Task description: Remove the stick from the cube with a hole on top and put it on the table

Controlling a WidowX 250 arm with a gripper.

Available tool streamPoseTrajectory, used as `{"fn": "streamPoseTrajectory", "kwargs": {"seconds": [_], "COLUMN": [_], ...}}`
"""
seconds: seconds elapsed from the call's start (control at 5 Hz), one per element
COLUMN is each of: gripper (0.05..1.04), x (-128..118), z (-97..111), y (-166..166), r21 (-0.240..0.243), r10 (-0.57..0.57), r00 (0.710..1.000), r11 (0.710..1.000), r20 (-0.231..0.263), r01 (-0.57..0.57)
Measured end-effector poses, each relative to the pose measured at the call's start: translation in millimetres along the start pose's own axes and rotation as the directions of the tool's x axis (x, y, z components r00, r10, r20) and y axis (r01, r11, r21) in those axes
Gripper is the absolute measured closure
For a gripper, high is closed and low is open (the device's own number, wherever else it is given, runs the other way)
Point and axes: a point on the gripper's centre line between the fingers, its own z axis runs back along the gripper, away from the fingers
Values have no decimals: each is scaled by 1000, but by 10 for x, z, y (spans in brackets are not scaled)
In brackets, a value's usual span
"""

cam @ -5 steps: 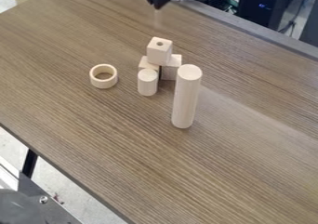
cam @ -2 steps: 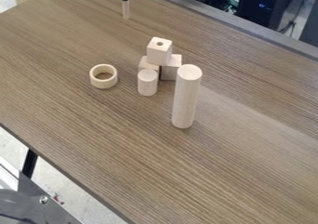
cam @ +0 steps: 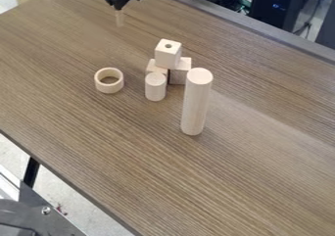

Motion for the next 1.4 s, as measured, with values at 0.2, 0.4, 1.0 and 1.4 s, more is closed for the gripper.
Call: {"fn": "streamPoseTrajectory", "kwargs": {"seconds": [0.2,0.4,1.0,1.4], "gripper": [987,987,987,987], "x": [-50,-108,-197,-244], "z": [-51,-142,-421,-490], "y": [59,65,150,149], "r21": [-2,-26,-41,-28], "r10": [9,34,53,33], "r00": [1000,999,996,997], "r11": [1000,999,998,999], "r20": [1,-17,-69,-70], "r01": [-9,-34,-56,-35]}}
